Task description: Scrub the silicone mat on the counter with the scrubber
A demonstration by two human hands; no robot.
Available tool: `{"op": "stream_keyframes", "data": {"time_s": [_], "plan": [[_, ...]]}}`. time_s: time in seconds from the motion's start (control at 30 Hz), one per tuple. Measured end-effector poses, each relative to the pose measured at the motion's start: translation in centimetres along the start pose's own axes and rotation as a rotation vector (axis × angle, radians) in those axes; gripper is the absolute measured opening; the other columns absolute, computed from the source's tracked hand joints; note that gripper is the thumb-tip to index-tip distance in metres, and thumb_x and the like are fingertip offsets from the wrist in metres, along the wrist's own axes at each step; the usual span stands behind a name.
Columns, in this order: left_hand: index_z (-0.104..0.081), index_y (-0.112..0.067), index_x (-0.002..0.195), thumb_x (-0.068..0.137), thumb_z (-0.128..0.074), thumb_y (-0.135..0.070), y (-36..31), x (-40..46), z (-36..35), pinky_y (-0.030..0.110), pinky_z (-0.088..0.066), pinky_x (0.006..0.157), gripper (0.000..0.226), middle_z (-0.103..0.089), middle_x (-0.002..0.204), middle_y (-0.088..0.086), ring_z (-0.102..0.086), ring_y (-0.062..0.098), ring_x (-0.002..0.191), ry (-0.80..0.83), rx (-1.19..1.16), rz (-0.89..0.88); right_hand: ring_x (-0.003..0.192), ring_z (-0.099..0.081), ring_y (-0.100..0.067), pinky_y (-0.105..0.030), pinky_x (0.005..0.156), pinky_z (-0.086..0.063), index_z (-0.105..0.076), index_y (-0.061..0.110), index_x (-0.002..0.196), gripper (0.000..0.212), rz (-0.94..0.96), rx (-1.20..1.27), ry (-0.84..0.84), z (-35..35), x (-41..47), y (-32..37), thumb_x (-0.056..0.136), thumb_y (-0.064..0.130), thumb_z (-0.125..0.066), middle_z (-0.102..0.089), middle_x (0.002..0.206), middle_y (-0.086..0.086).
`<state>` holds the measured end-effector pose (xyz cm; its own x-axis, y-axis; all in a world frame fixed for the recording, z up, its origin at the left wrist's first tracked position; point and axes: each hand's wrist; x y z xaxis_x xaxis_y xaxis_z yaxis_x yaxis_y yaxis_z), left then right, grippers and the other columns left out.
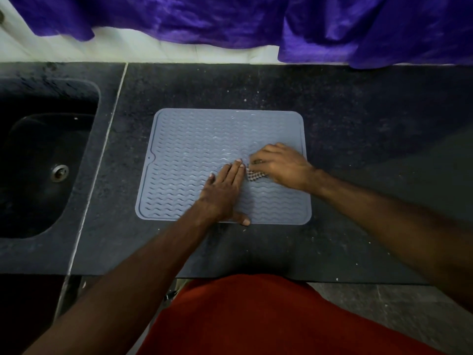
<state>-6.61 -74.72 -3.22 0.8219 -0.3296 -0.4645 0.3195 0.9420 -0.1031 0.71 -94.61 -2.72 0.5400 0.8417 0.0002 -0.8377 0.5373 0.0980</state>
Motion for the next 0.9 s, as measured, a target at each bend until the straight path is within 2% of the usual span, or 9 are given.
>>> {"op": "stream_keyframes", "data": {"time_s": [0.2, 0.3, 0.33, 0.4, 0.47, 0.6, 0.67, 0.77, 0.9], "plan": [[0.017, -0.01, 0.153, 0.06, -0.075, -0.071, 0.0, 0.0, -0.1, 0.052, -0.01, 0.12, 0.144, 0.021, 0.161, 0.003, 0.011, 0.025, 0.15, -0.002, -0.016, -0.001, 0.095, -0.064, -0.031, -0.04, 0.074, -0.051, -0.072, 0.014, 0.103, 0.056, -0.062, -0.004, 0.024, 1.1, -6.1, -4.0, 0.049, 0.004, -0.086, -0.068, 0.108, -0.007], [0.018, -0.01, 0.153, 0.061, -0.076, -0.07, -0.1, 0.0, 0.0, 0.053, -0.009, 0.12, 0.144, 0.022, 0.161, 0.003, 0.012, 0.025, 0.149, 0.011, -0.032, 0.004, 0.095, -0.062, -0.029, -0.038, 0.078, -0.049, -0.071, 0.016, 0.103, 0.045, -0.045, -0.016, -0.009, 1.2, -4.1, -3.5, 0.06, 0.009, -0.08, -0.067, 0.108, -0.004], [0.018, -0.01, 0.153, 0.061, -0.076, -0.069, -0.1, 0.0, 0.1, 0.053, -0.009, 0.12, 0.144, 0.023, 0.161, 0.003, 0.013, 0.025, 0.149, 0.016, -0.031, 0.005, 0.099, -0.059, -0.028, -0.038, 0.081, -0.047, -0.07, 0.017, 0.106, 0.037, -0.04, 0.003, -0.061, 1.2, -2.9, -3.0, 0.069, 0.014, -0.07, -0.066, 0.11, -0.003], [0.019, -0.01, 0.152, 0.063, -0.075, -0.069, -0.2, 0.1, 0.2, 0.053, -0.008, 0.12, 0.143, 0.024, 0.161, 0.003, 0.014, 0.025, 0.149, 0.027, -0.022, 0.006, 0.102, -0.056, -0.025, -0.038, 0.083, -0.045, -0.069, 0.018, 0.108, 0.034, -0.027, 0.039, -0.12, 0.9, -0.5, -1.4, 0.079, 0.021, -0.052, -0.065, 0.113, -0.001], [0.02, -0.009, 0.152, 0.064, -0.075, -0.068, -0.2, 0.0, 0.3, 0.052, -0.006, 0.12, 0.142, 0.024, 0.16, 0.004, 0.014, 0.025, 0.149, 0.033, -0.017, 0.009, 0.101, -0.057, -0.026, -0.04, 0.081, -0.048, -0.07, 0.02, 0.107, 0.031, 0.0, 0.028, -0.084, 0.4, 1.1, 0.0, 0.078, 0.015, -0.06, -0.065, 0.111, 0.0], [0.02, -0.011, 0.152, 0.063, -0.075, -0.068, -0.1, -0.2, 0.3, 0.052, -0.006, 0.121, 0.142, 0.024, 0.16, 0.003, 0.014, 0.024, 0.149, 0.026, -0.036, 0.005, 0.104, -0.058, -0.028, -0.041, 0.084, -0.046, -0.07, 0.017, 0.108, 0.044, -0.04, 0.049, -0.03, 0.2, -1.7, -1.6, 0.066, 0.005, -0.075, -0.064, 0.116, -0.002], [0.019, -0.011, 0.152, 0.063, -0.076, -0.067, -0.1, -0.2, 0.3, 0.052, -0.006, 0.121, 0.142, 0.024, 0.16, 0.003, 0.015, 0.025, 0.149, 0.028, -0.047, 0.0, 0.102, -0.06, -0.029, -0.04, 0.08, -0.047, -0.07, 0.016, 0.107, 0.052, -0.073, 0.034, -0.014, 0.8, -4.4, -3.2, 0.057, 0.004, -0.081, -0.065, 0.114, -0.003], [0.019, -0.01, 0.153, 0.064, -0.076, -0.067, -0.1, -0.2, 0.4, 0.052, -0.007, 0.121, 0.142, 0.024, 0.16, 0.003, 0.015, 0.025, 0.149, 0.034, -0.045, -0.003, 0.1, -0.061, -0.029, -0.038, 0.075, -0.047, -0.071, 0.016, 0.105, 0.057, -0.129, 0.029, 0.022, 1.3, -6.2, -4.1, 0.051, 0.002, -0.083, -0.066, 0.11, -0.003], [0.019, -0.011, 0.153, 0.064, -0.076, -0.068, 0.0, -0.2, 0.6, 0.052, -0.007, 0.12, 0.141, 0.023, 0.161, 0.003, 0.014, 0.024, 0.149, 0.037, -0.071, -0.016, 0.097, -0.061, -0.03, -0.037, 0.075, -0.045, -0.072, 0.016, 0.102, 0.05, -0.158, 0.026, 0.001, 1.0, -5.9, -3.9, 0.055, 0.0, -0.08, -0.067, 0.108, -0.004]]}}
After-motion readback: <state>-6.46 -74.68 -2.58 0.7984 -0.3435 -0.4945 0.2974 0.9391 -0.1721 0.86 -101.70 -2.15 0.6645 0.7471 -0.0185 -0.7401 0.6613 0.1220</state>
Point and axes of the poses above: each hand's wrist, its own x-axis towards the middle knuckle, its own z-axis out of the back of the hand, y = z × x
